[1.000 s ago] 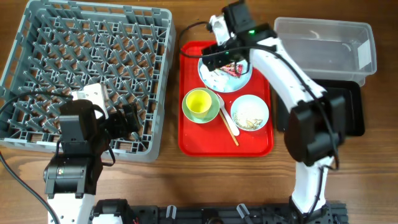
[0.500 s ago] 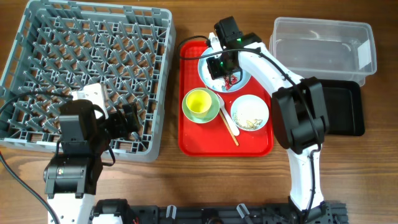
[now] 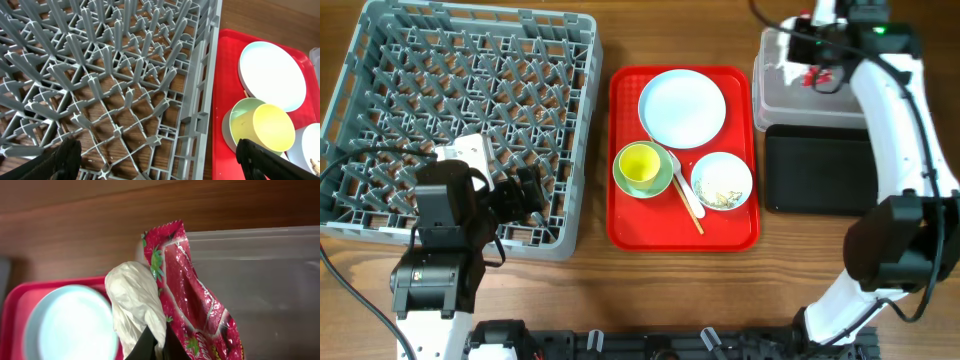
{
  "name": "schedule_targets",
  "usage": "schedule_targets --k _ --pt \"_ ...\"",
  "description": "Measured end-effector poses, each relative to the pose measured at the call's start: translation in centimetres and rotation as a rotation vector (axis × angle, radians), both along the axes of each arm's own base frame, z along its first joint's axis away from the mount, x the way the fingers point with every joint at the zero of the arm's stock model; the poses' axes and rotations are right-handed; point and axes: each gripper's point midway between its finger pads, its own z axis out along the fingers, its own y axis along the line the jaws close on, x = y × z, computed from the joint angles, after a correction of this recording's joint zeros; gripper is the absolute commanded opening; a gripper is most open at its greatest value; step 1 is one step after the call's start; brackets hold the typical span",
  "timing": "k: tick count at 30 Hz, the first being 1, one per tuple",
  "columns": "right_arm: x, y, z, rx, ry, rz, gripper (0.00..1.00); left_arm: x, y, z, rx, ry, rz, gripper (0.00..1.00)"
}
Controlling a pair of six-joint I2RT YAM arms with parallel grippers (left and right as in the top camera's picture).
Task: Sort waste into correct bins and load items into the dishwasher rack
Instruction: 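Drop the wrapper and tissue into the clear plastic bin, then grasp the light blue rice bowl rim with the right gripper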
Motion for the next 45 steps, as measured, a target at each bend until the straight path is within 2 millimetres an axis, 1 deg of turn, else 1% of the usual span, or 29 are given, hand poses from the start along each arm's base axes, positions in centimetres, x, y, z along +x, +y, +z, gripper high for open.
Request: schedule_targets --k 1,2,4,7,8,9,10,11,12,13,14,17,18,19,20,22,23,25,26,31,32,34,35,36,38,39,40,42,45 --pt "0.2 -1.1 -0.5 -0.003 0.006 -0.024 0.55 0.0 0.0 0.0 0.0 0.0 0.0 1.0" --pt "0.5 -1.8 -1.1 -0.002 0.011 -0.038 0.63 0.0 0.0 0.0 0.0 0.0 0.0 1.0" --pt "1.0 -2.1 -2.2 -0.006 0.022 -0.041 1.0 0.0 0.0 0.0 0.0 0.0 0.0 1.0" --pt "0.8 -1.9 -2.2 0.0 0.026 -0.033 1.0 0.0 0.0 0.0 0.0 0.0 0.0 1.0" --pt "0.2 -1.4 -2.1 0.022 0.046 -0.018 1.0 0.0 0.0 0.0 0.0 0.0 0.0 1.0" --pt "-0.9 -0.5 -1.5 0.065 0.065 0.011 0.95 0.0 0.0 0.0 0.0 0.0 0.0 1.0" --pt "-2.2 0.7 -0.1 0.119 0.067 0.048 0.87 0.0 0.0 0.0 0.0 0.0 0.0 1.0" --pt "-4.1 2.1 2.4 0.179 0.056 0.091 0.84 0.0 0.0 0.0 0.0 -0.001 0.0 1.0" --pt "-5.8 3.0 3.3 0.205 0.083 0.111 0.82 0.0 0.0 0.0 0.0 0.0 0.0 1.0" --pt "-8.0 3.9 3.6 0.228 0.141 0.126 0.79 0.0 0.0 0.1 0.0 -0.002 0.0 1.0" --pt "-9.2 5.1 3.6 0.24 0.178 0.15 0.76 0.0 0.0 0.0 0.0 -0.001 0.0 1.0" --pt "-12.5 10.2 0.9 0.221 0.323 0.252 0.72 0.0 0.0 0.0 0.0 -0.001 0.0 1.0" --pt "-13.8 11.9 -0.7 0.198 0.379 0.279 0.71 0.0 0.0 0.1 0.0 -0.002 0.0 1.0" --pt "-14.7 12.9 -1.8 0.183 0.416 0.287 0.71 0.0 0.0 0.0 0.0 -0.001 0.0 1.0" --pt "-16.4 14.6 -4.2 0.159 0.48 0.304 0.7 0.0 0.0 0.0 0.0 -0.001 0.0 1.0" --pt "-18.3 16.1 -7.4 0.137 0.544 0.301 0.7 0.0 0.0 0.1 0.0 -0.003 0.0 1.0" --pt "-18.9 16.6 -8.7 0.132 0.562 0.298 0.69 0.0 0.0 0.0 0.0 -0.001 0.0 1.0" --pt "-20.9 17.5 -12.2 0.081 0.598 0.281 0.67 0.0 0.0 0.1 0.0 -0.002 0.0 1.0" --pt "-20.4 17.9 -13.5 0.059 0.555 0.278 0.61 0.0 0.0 0.1 0.0 -0.002 0.0 1.0" --pt "-19.8 19.1 -16.1 0.023 0.453 0.287 0.49 0.0 0.0 0.0 0.0 0.0 0.0 1.0" --pt "-19.6 19.4 -16.6 0.027 0.432 0.286 0.4 0.0 0.0 0.0 0.0 0.0 0.0 1.0" --pt "-20.0 19.1 -17.3 0.02 0.436 0.271 0.32 -0.1 0.0 0.0 0.0 0.003 0.0 1.0" --pt "-20.2 18.9 -17.7 0.02 0.441 0.256 0.25 -0.1 0.0 0.0 0.0 0.003 0.0 1.0" --pt "-20.4 18.6 -18.0 0.016 0.445 0.246 0.21 -0.1 0.0 0.0 0.0 0.004 0.0 1.0" --pt "-20.5 18.6 -18.2 0.02 0.447 0.232 0.15 -0.1 0.0 0.0 0.0 0.004 0.0 1.0" --pt "-20.4 18.6 -18.2 0.021 0.443 0.228 0.07 -0.1 0.0 0.0 0.0 0.004 0.0 1.0" --pt "-20.3 18.6 -18.2 0.026 0.439 0.222 0.04 -0.1 0.0 0.0 0.0 0.004 0.0 1.0" --pt "-20.0 18.4 -17.9 0.01 0.425 0.213 0.04 -0.1 0.0 0.0 0.0 0.004 0.0 1.0" --pt "-19.7 18.1 -16.8 -0.011 0.416 0.202 0.04 -0.1 0.0 0.0 0.0 0.004 0.0 1.0"
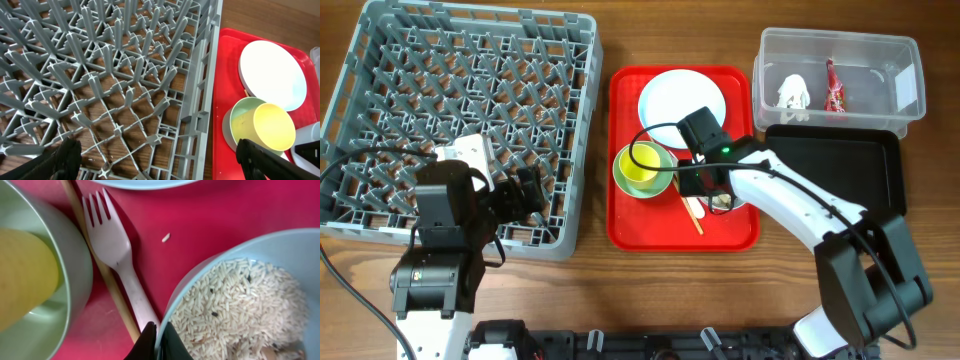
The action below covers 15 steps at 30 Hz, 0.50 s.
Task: Sort waste into correct bins and load items into the dishwasher rack
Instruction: 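Grasp the light blue rice bowl rim with the right gripper, then tip the rice bowl over the black tray to dump the rice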
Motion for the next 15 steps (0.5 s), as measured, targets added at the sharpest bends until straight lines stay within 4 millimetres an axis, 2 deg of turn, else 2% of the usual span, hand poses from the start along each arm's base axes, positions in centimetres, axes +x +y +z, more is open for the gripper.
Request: schedule_targets --k 3,4,5,6,7,9,10,12,13,15 --pt "0.1 0.1 2.4 0.009 -0.012 0.005 0.04 0.0 0.0 0.0 0.0 0.002 0.0 1.0" --pt "0.5 0.4 4.1 0.028 -0.041 0.011 0.05 -0.1 0.0 -0.1 0.0 0.003 0.0 1.0" --pt "0.7 0.4 4.7 0.038 -0.055 0.01 0.04 0.0 0.0 0.0 0.0 0.003 0.0 1.0" --pt "1.6 0.6 7.6 0.102 -0.113 0.0 0.04 0.0 0.0 0.0 0.0 0.003 0.0 1.0" --pt "2.0 0.0 8.9 0.146 -0.13 -0.018 0.04 0.0 0.0 0.0 0.0 0.003 0.0 1.0" --pt "3.0 -2.5 10.4 0.213 -0.139 -0.083 0.04 0.0 0.0 0.0 0.0 0.002 0.0 1.0" --pt "3.5 -4.0 10.5 0.239 -0.134 -0.118 0.04 0.0 0.0 0.0 0.0 0.002 0.0 1.0" --pt "4.0 -5.7 10.7 0.296 -0.119 -0.151 0.04 -0.1 0.0 -0.1 0.0 0.003 0.0 1.0" --pt "4.6 -7.7 11.0 0.347 -0.119 -0.187 0.04 0.0 0.0 0.0 0.0 0.003 0.0 1.0" --pt "5.0 -9.9 11.1 0.414 -0.118 -0.223 0.05 0.0 0.0 0.0 0.0 0.003 0.0 1.0"
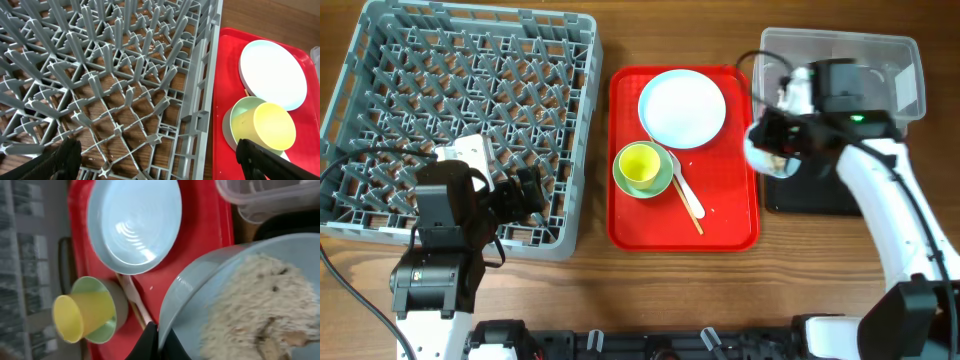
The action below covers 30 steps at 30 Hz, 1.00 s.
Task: Sort waste into correct bins and load items into the dishwasher rack
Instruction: 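Tip the rice bowl over the black tray to dump the rice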
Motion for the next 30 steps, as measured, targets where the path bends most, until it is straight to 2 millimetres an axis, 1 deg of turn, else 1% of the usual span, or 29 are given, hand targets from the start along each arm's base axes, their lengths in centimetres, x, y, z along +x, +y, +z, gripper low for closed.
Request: schedule_targets --k 1,3,4,6,7,9,10,12,13,15,18,20,26,29,30 --pt "0.1 -1.0 -0.3 0.06 0.006 -0.005 0.04 0.0 0.0 0.0 0.0 0.0 0.0 1.0" --pt "0.2 -2.6 -1.7 0.163 0.036 -0.021 0.05 0.0 0.0 0.0 0.0 0.0 0.0 1.0" --pt "0.3 -3.3 -2.8 0.226 0.054 -0.028 0.04 0.0 0.0 0.0 0.0 0.0 0.0 1.0" --pt "0.3 -4.3 -4.1 0.317 0.086 -0.048 0.04 0.0 0.0 0.0 0.0 0.0 0.0 1.0" --pt "0.4 -5.0 -4.8 0.395 0.097 -0.067 0.04 0.0 0.0 0.0 0.0 0.0 0.0 1.0" --pt "0.8 -6.5 -5.2 0.54 0.086 -0.103 0.04 0.0 0.0 0.0 0.0 0.0 0.0 1.0" --pt "1.0 -7.5 -5.1 0.645 0.071 -0.131 0.04 0.0 0.0 0.0 0.0 0.0 0.0 1.0" --pt "1.0 -9.3 -5.0 0.766 0.053 -0.182 0.04 0.0 0.0 0.0 0.0 0.0 0.0 1.0" --pt "1.0 -9.8 -4.7 0.802 0.04 -0.196 0.04 0.0 0.0 0.0 0.0 0.0 0.0 1.0" --pt "1.1 -11.0 -3.6 0.885 -0.009 -0.215 0.04 0.0 0.0 0.0 0.0 0.0 0.0 1.0" --pt "1.3 -11.9 -0.9 1.03 -0.084 -0.209 0.04 0.0 0.0 0.0 0.0 0.0 0.0 1.0" --pt "1.4 -12.0 -0.1 1.095 -0.066 -0.222 0.04 0.0 0.0 0.0 0.0 0.0 0.0 1.0" --pt "2.4 -12.7 0.2 1.109 -0.059 -0.229 0.04 0.0 0.0 0.0 0.0 0.0 0.0 1.0" --pt "2.7 -13.0 -0.9 1.086 0.01 -0.297 0.04 0.0 0.0 0.0 0.0 0.0 0.0 1.0" --pt "2.8 -13.0 -0.6 1.089 -0.012 -0.277 0.04 0.0 0.0 0.0 0.0 0.0 0.0 1.0"
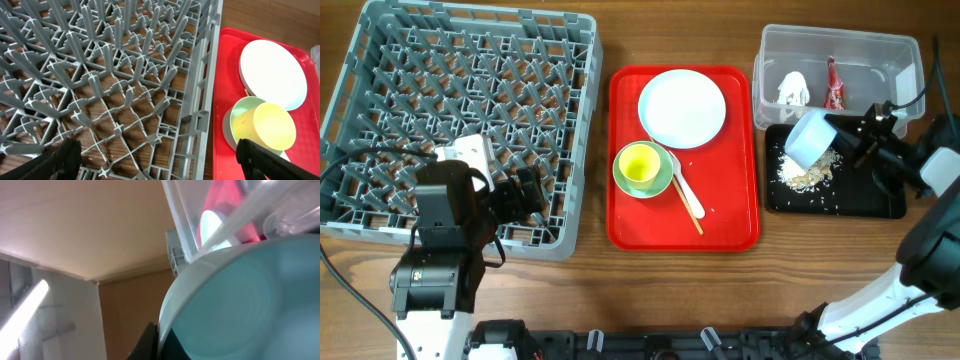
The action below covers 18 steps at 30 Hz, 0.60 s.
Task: Sort waste into correct bins and load items into the dishwasher rack
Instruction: 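Tip the rice bowl over the black tray to dump the rice, then set the empty blue bowl onto the white plate on the red tray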
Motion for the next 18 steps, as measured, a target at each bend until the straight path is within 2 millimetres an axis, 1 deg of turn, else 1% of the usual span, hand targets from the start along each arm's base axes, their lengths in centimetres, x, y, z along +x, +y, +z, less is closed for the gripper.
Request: schedule_targets --k 1,3,4,6,7,8,9,10,11,12,13,14,15,16,18 --pt "0.0 0.2 0.5 0.003 -0.048 0.013 0.04 0.0 0.0 0.0 0.0 0.0 0.0 1.0" --pt "0.0 1.4 0.7 -0.009 -0.088 0.048 0.04 0.0 0.0 0.0 0.0 0.0 0.0 1.0" --pt "0.1 2.0 0.3 -0.019 -0.068 0.06 0.04 0.0 0.0 0.0 0.0 0.0 0.0 1.0" --pt "-0.2 3.2 -1.1 -0.058 0.019 0.073 0.04 0.0 0.0 0.0 0.0 0.0 0.0 1.0" --pt "-0.6 3.5 -2.7 -0.13 0.077 0.076 0.04 0.0 0.0 0.0 0.0 0.001 0.0 1.0" --pt "-0.9 3.8 -3.3 -0.157 0.109 0.087 0.04 0.0 0.0 0.0 0.0 0.0 0.0 1.0" --pt "-2.0 4.2 -3.6 -0.2 0.163 0.101 0.04 0.0 0.0 0.0 0.0 0.001 0.0 1.0" --pt "-2.6 4.3 -3.2 -0.262 0.164 0.111 0.04 0.0 0.0 0.0 0.0 0.001 0.0 1.0" --pt "-3.0 4.5 -2.1 -0.336 0.14 0.119 0.04 0.0 0.0 0.0 0.0 0.001 0.0 1.0" --pt "-3.1 4.8 -0.2 -0.433 0.076 0.125 0.04 0.0 0.0 0.0 0.0 0.0 0.0 1.0" --pt "-3.0 5.3 2.2 -0.531 -0.014 0.129 0.04 0.0 0.0 0.0 0.0 0.0 0.0 1.0" --pt "-2.9 6.1 3.8 -0.605 -0.081 0.137 0.04 0.0 0.0 0.0 0.0 0.0 0.0 1.0" --pt "-2.9 7.2 5.2 -0.669 -0.147 0.154 0.05 0.0 0.0 0.0 0.0 0.001 0.0 1.0" --pt "-2.8 9.0 6.6 -0.735 -0.232 0.182 0.04 0.0 0.0 0.0 0.0 0.0 0.0 1.0" --pt "-2.4 12.0 7.8 -0.829 -0.346 0.233 0.04 0.0 0.0 0.0 0.0 0.001 0.0 1.0"
